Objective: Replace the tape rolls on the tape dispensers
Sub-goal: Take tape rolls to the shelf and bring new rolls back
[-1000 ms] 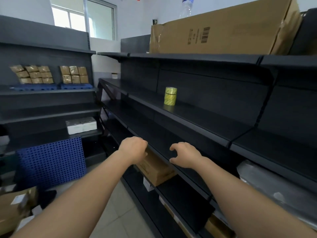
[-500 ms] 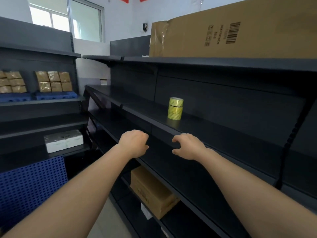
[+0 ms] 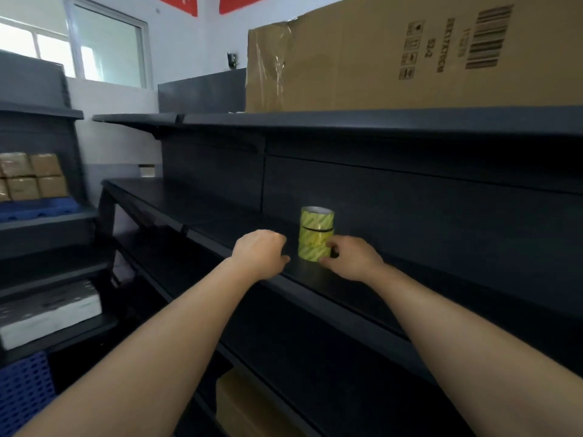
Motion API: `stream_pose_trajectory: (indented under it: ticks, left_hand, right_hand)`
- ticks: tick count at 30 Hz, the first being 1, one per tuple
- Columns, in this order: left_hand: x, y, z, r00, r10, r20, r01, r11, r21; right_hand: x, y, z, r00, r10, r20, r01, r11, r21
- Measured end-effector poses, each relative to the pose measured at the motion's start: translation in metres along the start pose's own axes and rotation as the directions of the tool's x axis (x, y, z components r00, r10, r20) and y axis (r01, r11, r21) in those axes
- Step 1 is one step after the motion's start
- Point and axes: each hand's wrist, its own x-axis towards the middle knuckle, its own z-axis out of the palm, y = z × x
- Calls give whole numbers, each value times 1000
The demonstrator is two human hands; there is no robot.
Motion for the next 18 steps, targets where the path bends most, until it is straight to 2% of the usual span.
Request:
stream_pose_trajectory:
  ticks: [7,9,12,18]
  left_hand:
    - [70,-13,33,997,29,68,-17,984,-177]
    - [87,-15,40,997,29,68,-9,959,-283]
    - [111,-20,50,997,36,73,2,886,-464]
    - [149,-24,58,981,0,193,139,694,-707]
  right_hand:
    - [51,9,12,975,223,-16,-207,928,308]
    - [65,8,14,949,315,29,-296,853,430]
    - [82,6,15,891,435,131,-421,680,600]
    - [108,2,17,799,552,240,-528,451,719]
